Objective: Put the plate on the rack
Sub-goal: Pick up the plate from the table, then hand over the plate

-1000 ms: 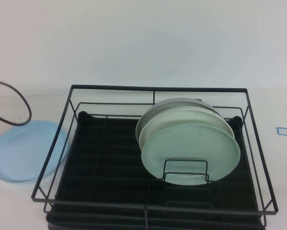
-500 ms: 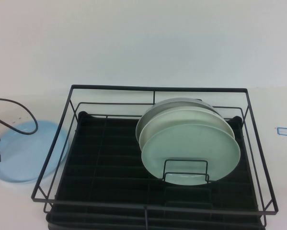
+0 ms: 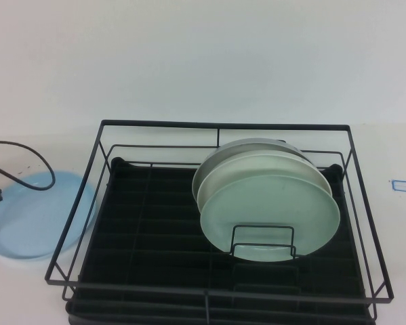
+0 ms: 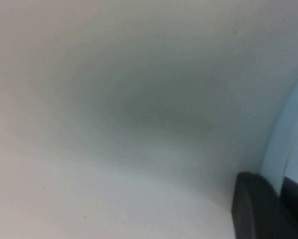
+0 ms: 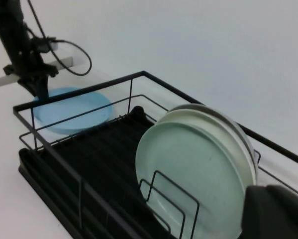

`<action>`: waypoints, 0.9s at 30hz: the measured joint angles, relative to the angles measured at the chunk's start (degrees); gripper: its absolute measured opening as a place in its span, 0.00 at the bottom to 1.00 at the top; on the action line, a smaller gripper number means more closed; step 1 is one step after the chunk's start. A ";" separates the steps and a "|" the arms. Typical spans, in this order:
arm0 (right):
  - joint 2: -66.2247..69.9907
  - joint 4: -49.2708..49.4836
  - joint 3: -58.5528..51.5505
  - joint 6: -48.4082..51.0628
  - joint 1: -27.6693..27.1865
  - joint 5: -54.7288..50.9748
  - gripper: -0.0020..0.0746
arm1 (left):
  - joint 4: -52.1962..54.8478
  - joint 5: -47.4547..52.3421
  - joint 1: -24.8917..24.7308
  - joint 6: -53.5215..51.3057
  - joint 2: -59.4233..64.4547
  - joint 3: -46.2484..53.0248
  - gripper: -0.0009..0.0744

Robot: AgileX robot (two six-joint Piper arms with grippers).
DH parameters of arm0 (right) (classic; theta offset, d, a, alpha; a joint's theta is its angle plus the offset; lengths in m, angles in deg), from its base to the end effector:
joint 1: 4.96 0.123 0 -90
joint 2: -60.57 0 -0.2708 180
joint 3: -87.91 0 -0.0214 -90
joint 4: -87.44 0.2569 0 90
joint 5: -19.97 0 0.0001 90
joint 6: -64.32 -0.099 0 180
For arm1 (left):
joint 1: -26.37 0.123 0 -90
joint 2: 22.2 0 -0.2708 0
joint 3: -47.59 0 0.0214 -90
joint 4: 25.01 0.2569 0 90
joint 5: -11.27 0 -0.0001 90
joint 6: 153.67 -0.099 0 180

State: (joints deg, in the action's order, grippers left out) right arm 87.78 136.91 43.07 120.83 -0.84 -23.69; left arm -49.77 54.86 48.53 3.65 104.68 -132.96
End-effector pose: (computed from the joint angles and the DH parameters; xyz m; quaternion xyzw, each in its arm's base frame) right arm 0.0748 0.0575 0.3261 -0.2996 0.7157 0.1507 0.6127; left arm 0.3841 0.1255 0.1122 -0.1373 0.9736 -0.1160 0.1407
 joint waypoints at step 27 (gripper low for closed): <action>15.92 9.33 2.41 1.67 0.00 -3.28 0.02 | -27.69 10.69 -8.61 -16.93 -45.07 0.77 0.02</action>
State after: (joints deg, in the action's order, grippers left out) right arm 103.70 146.24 45.49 122.50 -0.84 -26.96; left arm -77.46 65.55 39.91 -13.28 59.61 -132.19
